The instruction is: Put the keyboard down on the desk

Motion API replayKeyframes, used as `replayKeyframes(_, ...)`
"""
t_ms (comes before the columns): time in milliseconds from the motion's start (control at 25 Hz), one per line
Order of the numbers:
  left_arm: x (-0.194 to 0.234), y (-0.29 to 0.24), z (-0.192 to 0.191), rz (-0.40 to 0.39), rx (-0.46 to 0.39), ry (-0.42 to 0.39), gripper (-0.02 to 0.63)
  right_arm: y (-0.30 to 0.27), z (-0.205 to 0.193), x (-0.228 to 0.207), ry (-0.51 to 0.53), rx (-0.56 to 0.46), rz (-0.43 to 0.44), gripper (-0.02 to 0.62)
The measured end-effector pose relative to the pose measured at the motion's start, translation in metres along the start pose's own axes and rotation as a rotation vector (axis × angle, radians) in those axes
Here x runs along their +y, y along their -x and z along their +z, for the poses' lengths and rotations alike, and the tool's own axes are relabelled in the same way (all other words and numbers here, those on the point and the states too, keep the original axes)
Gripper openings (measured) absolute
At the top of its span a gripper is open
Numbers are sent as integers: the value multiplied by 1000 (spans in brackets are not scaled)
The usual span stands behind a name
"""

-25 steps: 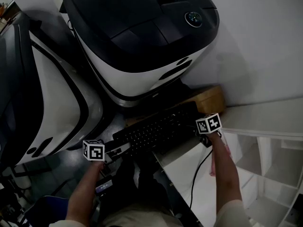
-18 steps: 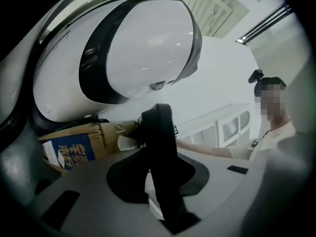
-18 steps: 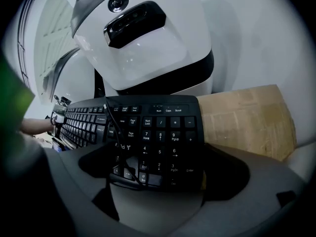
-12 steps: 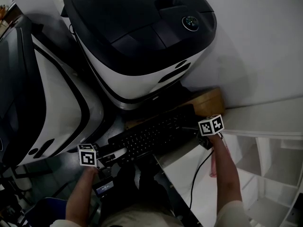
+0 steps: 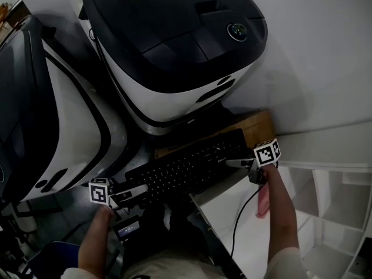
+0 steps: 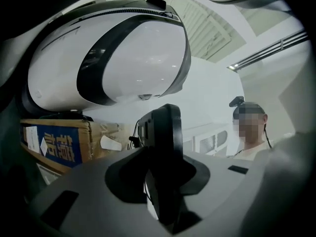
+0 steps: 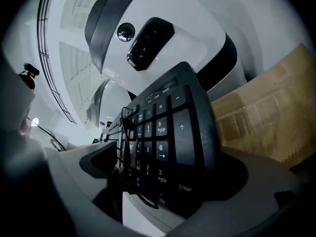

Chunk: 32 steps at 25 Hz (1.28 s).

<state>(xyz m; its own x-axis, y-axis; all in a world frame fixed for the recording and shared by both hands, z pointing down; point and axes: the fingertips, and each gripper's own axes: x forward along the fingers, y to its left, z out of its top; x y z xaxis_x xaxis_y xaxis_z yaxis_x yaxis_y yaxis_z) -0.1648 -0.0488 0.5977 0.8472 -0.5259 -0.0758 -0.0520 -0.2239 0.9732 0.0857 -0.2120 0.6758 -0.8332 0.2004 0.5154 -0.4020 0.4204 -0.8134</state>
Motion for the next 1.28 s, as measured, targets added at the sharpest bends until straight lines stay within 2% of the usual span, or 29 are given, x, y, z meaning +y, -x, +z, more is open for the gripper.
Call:
replayKeyframes(200,-10,16,10,-28,6,-16,106,2,13,38,5,-1,115,546)
replayKeyframes(320,-20,25,16,-57,15,-22,107,4,20,54,37,5,149,546)
replayKeyframes(480,-37,33,18,-106,37,-37,107,6,25,82,22,19,255,546)
replayKeyframes(600,-40,40,17,-105,41,-41,106,4,16,93,34,70,264,534)
replayKeyframes(640,-42,42,16,-110,41,-42,106,4,14,95,39,76,260,515)
replayKeyframes(680,-44,44,15,-116,42,-44,106,5,14,97,46,73,261,466)
replayKeyframes(720,-45,45,15,-120,41,-44,106,6,14,101,52,60,269,366)
replayKeyframes(800,-46,48,16,-119,40,-43,106,10,17,108,59,27,291,305)
replayKeyframes(1000,-42,53,29,-85,-8,-39,98,15,17,123,48,7,320,259)
replayKeyframes(1280,-27,55,58,59,-115,-19,97,19,9,136,-11,-35,349,174)
